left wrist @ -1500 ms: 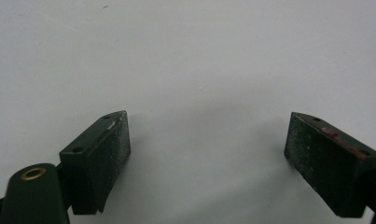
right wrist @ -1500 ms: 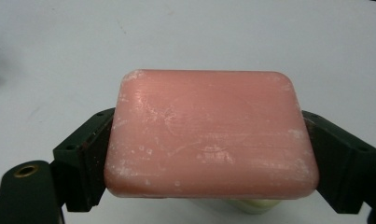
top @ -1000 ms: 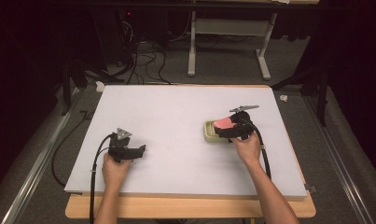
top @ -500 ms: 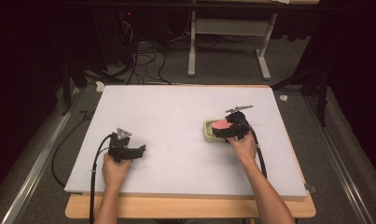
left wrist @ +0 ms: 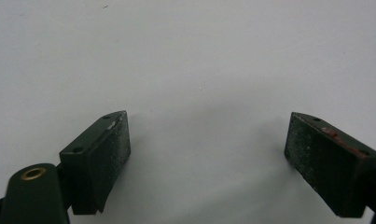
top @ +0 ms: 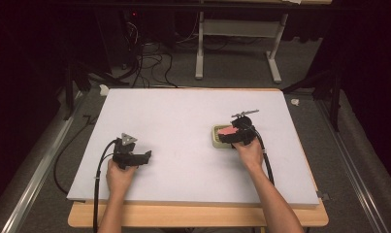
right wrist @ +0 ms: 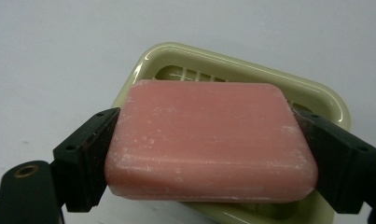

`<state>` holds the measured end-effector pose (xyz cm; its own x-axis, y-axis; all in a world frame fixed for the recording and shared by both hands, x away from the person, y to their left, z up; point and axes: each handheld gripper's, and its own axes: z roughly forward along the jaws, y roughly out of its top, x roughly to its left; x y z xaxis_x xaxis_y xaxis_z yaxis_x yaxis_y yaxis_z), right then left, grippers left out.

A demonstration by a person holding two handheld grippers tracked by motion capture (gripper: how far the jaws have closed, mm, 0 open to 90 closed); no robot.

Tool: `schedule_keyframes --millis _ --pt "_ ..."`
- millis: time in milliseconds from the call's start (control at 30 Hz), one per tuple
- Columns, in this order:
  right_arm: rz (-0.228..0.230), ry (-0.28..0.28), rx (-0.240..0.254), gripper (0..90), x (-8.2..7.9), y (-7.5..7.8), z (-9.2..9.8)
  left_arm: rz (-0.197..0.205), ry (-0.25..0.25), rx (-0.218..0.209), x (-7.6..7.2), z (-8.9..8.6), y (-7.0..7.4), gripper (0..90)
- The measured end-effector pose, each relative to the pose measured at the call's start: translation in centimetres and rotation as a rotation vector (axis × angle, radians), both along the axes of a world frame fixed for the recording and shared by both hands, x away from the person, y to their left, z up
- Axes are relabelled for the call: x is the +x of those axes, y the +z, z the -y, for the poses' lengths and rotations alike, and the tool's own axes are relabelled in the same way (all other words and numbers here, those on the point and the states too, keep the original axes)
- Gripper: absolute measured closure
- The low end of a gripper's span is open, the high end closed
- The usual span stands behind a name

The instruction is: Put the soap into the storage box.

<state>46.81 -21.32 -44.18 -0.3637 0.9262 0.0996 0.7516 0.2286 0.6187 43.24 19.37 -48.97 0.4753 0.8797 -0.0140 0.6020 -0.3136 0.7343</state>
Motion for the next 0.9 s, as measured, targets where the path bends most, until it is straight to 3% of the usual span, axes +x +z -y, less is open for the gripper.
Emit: schedule_keyframes --millis 400,533,900 --pt "0.02 -0.017 -0.046 12.9 -0.06 0.01 -0.43 0.0 0.0 0.0 0.0 0.0 0.0 14.7" --pt "0.046 -0.018 -0.023 12.2 -0.19 0.52 -0.31 0.0 -0.001 -0.001 0.0 -0.01 0.0 14.7" --pt "0.062 -0.006 -0.012 12.0 -0.43 0.75 -0.18 -0.001 -0.001 -0.001 0.0 -0.01 0.0 14.7"
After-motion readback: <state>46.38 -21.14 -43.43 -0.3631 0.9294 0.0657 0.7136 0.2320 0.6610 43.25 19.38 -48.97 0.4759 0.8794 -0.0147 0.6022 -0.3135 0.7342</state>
